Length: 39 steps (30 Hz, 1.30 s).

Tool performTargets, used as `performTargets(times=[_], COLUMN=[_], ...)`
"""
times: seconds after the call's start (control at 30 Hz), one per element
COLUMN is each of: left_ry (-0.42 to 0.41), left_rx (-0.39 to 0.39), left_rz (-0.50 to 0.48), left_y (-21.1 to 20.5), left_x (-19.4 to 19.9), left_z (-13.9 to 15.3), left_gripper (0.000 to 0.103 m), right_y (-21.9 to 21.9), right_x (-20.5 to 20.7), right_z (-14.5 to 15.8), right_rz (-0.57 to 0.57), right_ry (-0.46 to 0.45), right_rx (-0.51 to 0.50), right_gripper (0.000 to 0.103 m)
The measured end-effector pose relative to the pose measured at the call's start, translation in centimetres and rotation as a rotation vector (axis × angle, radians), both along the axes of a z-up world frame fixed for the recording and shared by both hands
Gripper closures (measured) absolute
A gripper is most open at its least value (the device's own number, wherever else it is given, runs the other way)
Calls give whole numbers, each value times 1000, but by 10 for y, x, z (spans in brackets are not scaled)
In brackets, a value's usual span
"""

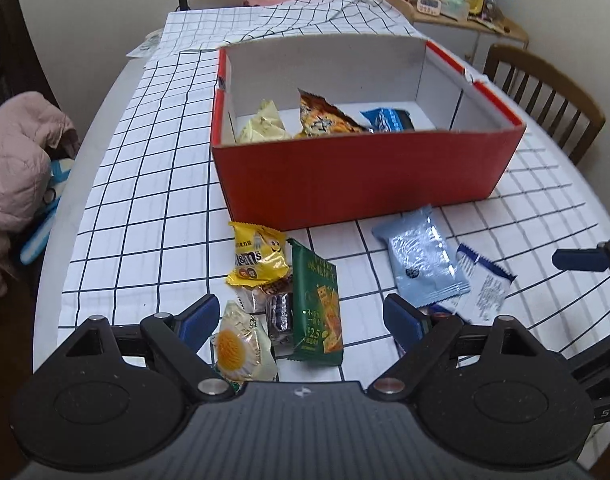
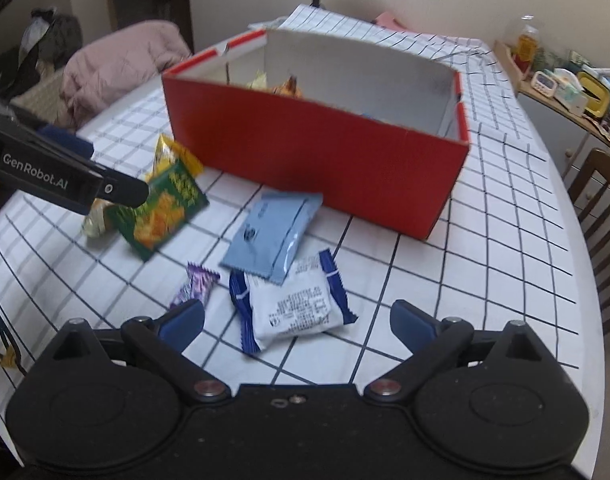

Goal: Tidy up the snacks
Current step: 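Grasp the green cracker box with left tool while right tool grasps white biscuit packet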

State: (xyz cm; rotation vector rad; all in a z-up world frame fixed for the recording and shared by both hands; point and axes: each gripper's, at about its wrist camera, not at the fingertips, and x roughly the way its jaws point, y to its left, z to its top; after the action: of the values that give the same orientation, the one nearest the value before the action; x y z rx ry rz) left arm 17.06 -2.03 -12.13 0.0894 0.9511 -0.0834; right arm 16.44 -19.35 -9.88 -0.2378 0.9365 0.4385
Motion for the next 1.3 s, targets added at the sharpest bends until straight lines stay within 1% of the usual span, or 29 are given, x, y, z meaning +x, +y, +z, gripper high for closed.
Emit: performTargets(times=[0.1, 0.23, 0.27, 0.43, 0.5, 0.57, 0.7, 0.73, 0.77, 0.9, 0.97, 1.0, 1.07, 1.1, 1.23, 1.3], left_ry=[-15, -40, -44, -11, 2, 19, 56, 61, 64, 61, 55, 53, 49, 50, 54, 56], left_rx=[47, 118, 127, 134, 139, 148, 157, 165, 175, 203, 208, 206, 206, 202, 155, 120], left_rz=[2, -19, -19, -5, -6, -8, 3, 7, 6, 7, 6, 5, 9, 11, 29, 34], left_y=[-7, -20, -22, -27, -28, -31, -33, -33, -34, -37, -37, -37, -36, -36, -30, -27], left_x=[2, 6, 7, 20, 24, 28, 33, 34, 35, 34, 33, 33, 33, 33, 31, 30], left_z=[-8, -16, -17, -25, -27, -30, -36, -37, -39, -40, -39, -39, -37, -37, -32, -29], left_gripper=[14, 14, 14, 14, 20, 28, 39, 43, 48, 54, 63, 64, 73, 73, 77, 83], right_y=[2, 3, 4, 6, 5, 4, 4, 4, 4, 5, 5, 5, 4, 4, 3, 2], right_x=[4, 12, 13, 20, 22, 24, 25, 25, 25, 23, 23, 23, 23, 23, 20, 18], right_z=[-10, -19, -20, -27, -30, -32, -36, -36, -37, -37, -37, -36, -35, -35, -32, -30], right_rz=[24, 51, 58, 96, 103, 110, 124, 127, 129, 138, 137, 131, 124, 122, 113, 101], right_ry=[16, 31, 33, 40, 48, 53, 59, 60, 59, 50, 49, 47, 46, 45, 40, 38], right_rx=[-17, -29, -29, -36, -38, -41, -40, -38, -38, -38, -34, -33, -34, -33, -31, -35], right_gripper=[8, 11, 12, 16, 18, 19, 21, 21, 22, 25, 28, 30, 32, 34, 43, 45])
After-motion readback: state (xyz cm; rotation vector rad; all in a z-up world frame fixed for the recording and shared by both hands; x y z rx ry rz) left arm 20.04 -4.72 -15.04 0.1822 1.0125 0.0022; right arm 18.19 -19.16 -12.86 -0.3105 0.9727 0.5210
